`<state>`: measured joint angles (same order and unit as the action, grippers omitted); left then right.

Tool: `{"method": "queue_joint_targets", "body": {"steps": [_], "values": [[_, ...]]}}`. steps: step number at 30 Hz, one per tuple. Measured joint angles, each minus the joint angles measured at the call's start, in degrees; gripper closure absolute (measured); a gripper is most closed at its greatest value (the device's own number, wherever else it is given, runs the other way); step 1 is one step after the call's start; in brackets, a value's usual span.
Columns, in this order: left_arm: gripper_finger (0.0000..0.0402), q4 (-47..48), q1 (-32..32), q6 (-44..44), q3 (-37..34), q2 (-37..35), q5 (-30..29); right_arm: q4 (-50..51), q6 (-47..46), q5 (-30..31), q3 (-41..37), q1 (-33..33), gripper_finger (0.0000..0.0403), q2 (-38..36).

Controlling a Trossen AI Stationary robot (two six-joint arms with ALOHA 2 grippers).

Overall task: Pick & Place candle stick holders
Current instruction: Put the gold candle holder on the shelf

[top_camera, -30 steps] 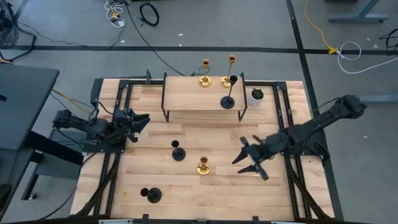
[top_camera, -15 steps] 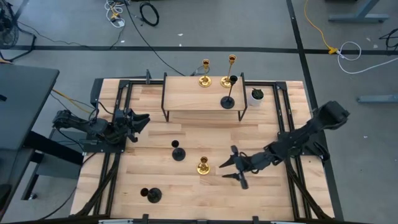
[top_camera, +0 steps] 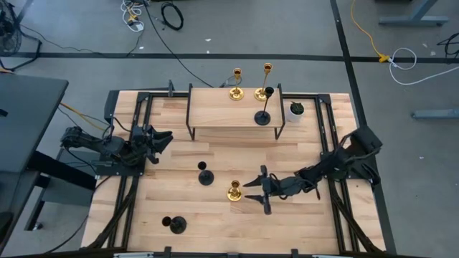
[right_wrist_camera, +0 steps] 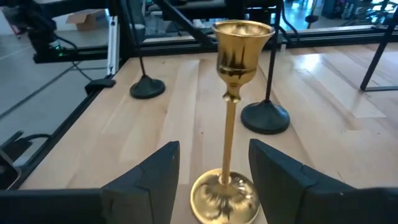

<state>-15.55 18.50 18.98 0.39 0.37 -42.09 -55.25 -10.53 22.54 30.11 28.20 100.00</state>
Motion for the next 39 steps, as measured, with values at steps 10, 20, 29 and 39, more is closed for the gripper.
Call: {"method": "queue_joint_targets", "body": {"steps": [10, 20, 29, 39], "values": [[0.0271, 0.0, 0.0, 0.0, 0.0, 0.0, 0.0, 0.1, 1.0, 1.1, 5.9, -2.1, 0.0211, 4.3], [0.0271, 0.0, 0.0, 0.0, 0.0, 0.0, 0.8, 1.4, 0.5, 1.0, 7.9, -4.2, 0.0211, 6.1], [0.0271, 0.0, 0.0, 0.0, 0.0, 0.0, 0.8, 1.5, -1.0, 0.5, 8.2, -4.4, 0.0245, 6.2], [0.0271, 0.0, 0.0, 0.0, 0.0, 0.0, 0.8, 1.7, -1.0, -1.6, 8.2, -4.4, 0.0377, 6.2]]}}
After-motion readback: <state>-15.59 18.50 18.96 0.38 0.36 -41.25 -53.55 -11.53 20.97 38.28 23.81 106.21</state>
